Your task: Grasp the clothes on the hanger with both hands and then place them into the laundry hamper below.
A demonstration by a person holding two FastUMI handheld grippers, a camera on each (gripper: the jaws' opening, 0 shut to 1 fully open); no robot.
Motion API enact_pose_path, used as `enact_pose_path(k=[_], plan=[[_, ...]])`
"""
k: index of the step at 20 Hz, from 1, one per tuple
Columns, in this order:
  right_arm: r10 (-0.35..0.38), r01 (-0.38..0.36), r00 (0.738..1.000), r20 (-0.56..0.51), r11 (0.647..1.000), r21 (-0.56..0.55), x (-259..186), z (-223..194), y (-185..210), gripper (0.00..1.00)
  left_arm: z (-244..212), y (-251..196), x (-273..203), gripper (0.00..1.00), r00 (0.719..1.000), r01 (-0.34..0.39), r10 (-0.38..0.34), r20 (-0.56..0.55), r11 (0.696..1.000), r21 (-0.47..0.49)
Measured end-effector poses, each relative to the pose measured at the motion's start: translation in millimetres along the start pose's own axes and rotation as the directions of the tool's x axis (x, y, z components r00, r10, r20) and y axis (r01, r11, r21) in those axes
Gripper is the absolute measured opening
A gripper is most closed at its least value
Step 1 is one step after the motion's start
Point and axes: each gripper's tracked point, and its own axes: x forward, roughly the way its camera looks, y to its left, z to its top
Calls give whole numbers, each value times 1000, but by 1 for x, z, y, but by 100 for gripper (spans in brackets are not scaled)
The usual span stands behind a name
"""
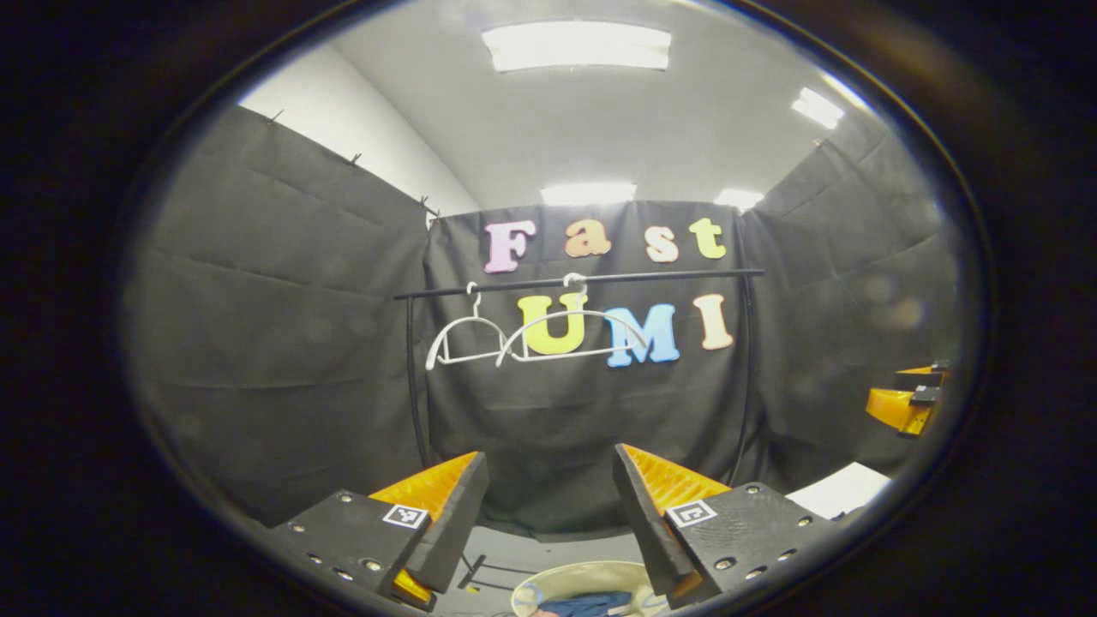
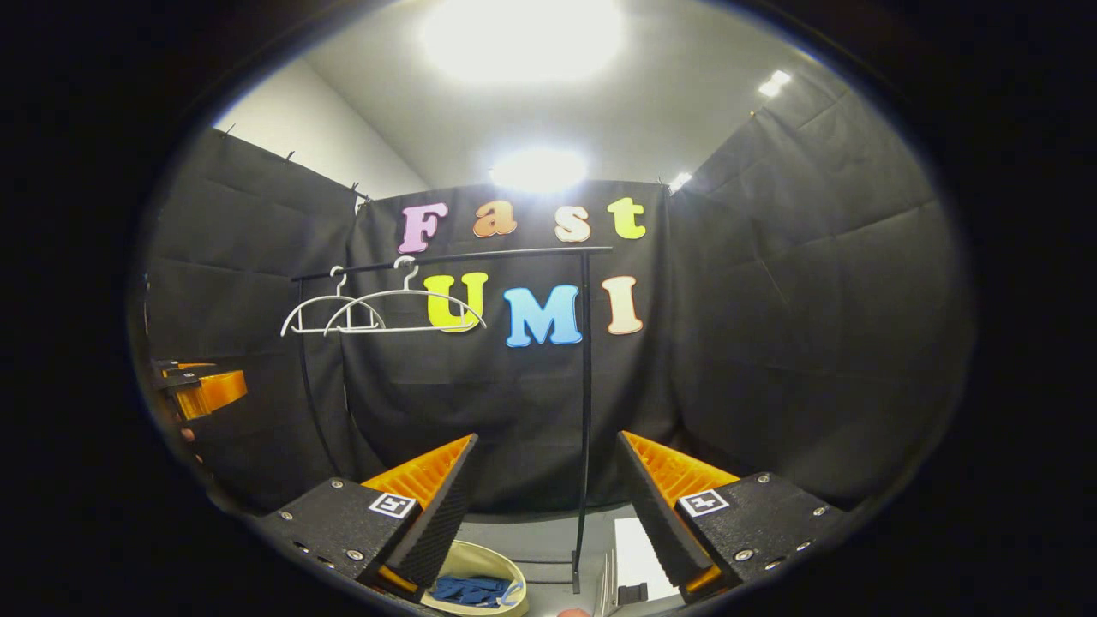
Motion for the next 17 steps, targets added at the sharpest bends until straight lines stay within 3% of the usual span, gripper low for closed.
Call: enact_pose_path(k=[17], plan=[[1,-1,1000,27,1000,-23,3,6,7,95,8,-3,0,84,1000,6,-7,22,1000,9]])
